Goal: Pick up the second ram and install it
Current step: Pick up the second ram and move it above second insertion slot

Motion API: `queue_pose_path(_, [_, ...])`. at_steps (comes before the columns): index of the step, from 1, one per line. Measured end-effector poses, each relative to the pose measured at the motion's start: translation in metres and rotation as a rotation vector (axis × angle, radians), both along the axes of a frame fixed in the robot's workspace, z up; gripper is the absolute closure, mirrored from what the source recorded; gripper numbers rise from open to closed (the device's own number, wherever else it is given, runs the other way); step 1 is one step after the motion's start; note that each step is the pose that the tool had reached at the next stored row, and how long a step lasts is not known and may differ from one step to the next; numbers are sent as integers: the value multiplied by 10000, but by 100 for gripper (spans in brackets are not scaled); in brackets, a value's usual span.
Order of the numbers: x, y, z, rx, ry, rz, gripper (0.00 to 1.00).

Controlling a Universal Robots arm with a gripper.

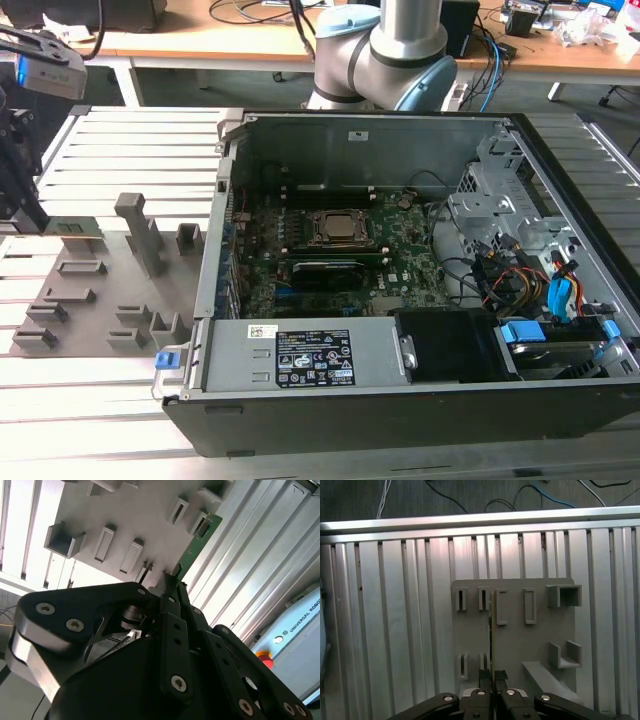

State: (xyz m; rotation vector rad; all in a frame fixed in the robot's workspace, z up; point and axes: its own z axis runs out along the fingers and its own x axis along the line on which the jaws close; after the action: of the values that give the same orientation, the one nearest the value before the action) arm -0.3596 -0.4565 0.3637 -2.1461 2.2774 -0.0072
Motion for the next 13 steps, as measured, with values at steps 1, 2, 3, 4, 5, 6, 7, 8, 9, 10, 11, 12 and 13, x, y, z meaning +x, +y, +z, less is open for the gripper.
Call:
queue_pose_path(1, [1,0,30,0,1,0,86])
queue_pose_path(2, [2,0,52,1,2,0,86])
queue_pose_path(3, [3,0,82,0,4,0,86])
queue_pose_path(4, [4,0,112,0,4,0,86])
queue_pose_path(5, [5,0,142,1,5,0,86])
queue_pose_path(6, [6,0,170,0,6,0,86])
queue_pose_path(7, [7,0,193,1,7,1,86])
queue_pose_path(8, [7,0,221,1,7,0,86])
queue_pose_path(9, [8,0,253,1,7,0,86])
queue_pose_path(10, [9,0,285,0,8,0,86])
queue_pose_path(11, [9,0,322,1,9,0,86])
queue_pose_path(12, [10,0,353,1,9,1,86])
queue_pose_path(13, [10,0,397,0,9,0,86])
